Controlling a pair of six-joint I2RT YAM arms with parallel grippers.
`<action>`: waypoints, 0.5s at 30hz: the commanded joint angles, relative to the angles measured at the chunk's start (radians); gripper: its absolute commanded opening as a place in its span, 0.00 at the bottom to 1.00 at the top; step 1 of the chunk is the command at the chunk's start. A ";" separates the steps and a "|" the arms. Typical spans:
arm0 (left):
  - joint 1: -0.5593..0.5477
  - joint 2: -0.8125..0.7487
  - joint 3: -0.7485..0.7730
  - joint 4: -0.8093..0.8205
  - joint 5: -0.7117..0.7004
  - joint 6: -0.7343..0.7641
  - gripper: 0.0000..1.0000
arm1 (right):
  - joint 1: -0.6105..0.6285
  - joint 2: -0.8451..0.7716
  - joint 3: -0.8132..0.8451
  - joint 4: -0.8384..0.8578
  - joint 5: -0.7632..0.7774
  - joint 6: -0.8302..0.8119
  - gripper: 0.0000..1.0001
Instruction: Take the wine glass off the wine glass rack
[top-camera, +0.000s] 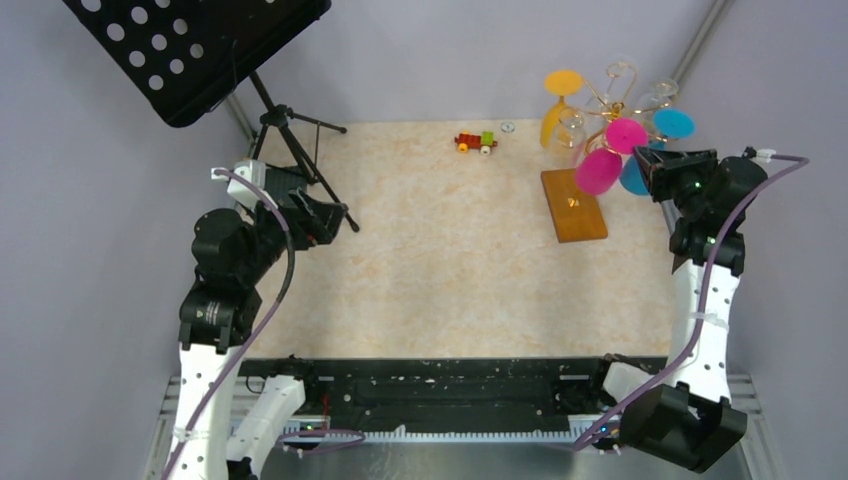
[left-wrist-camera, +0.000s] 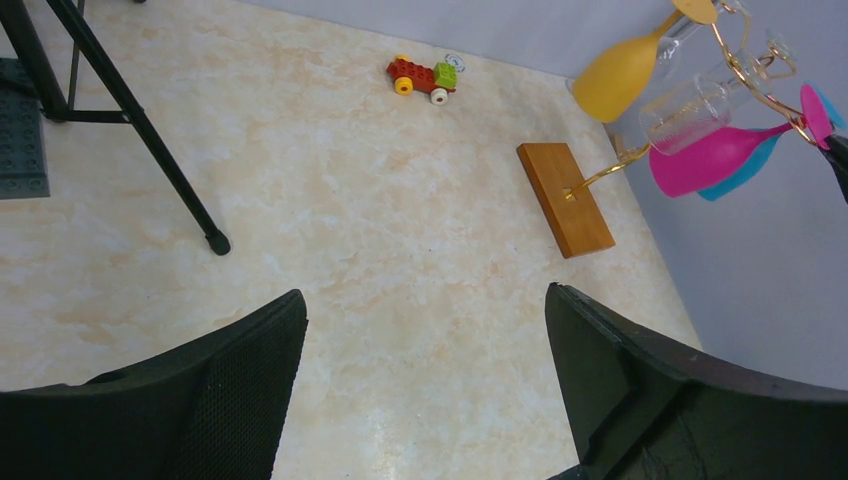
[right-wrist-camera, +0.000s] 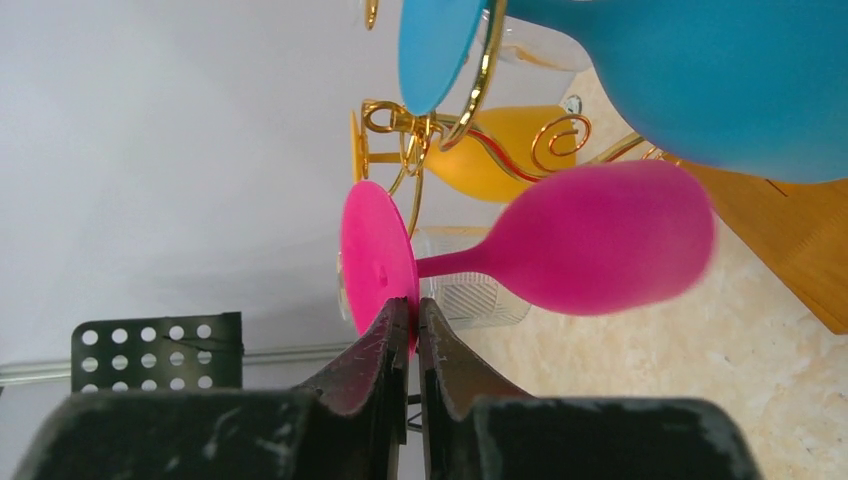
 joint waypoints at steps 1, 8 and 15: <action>-0.001 0.005 0.034 0.002 -0.029 0.012 0.93 | -0.011 0.012 0.070 -0.066 0.009 -0.034 0.04; -0.001 0.008 0.039 -0.004 -0.038 0.018 0.93 | -0.011 0.013 0.087 -0.071 0.022 -0.025 0.00; -0.001 0.007 0.049 -0.010 -0.036 0.023 0.93 | -0.011 0.007 0.151 -0.161 0.003 -0.064 0.00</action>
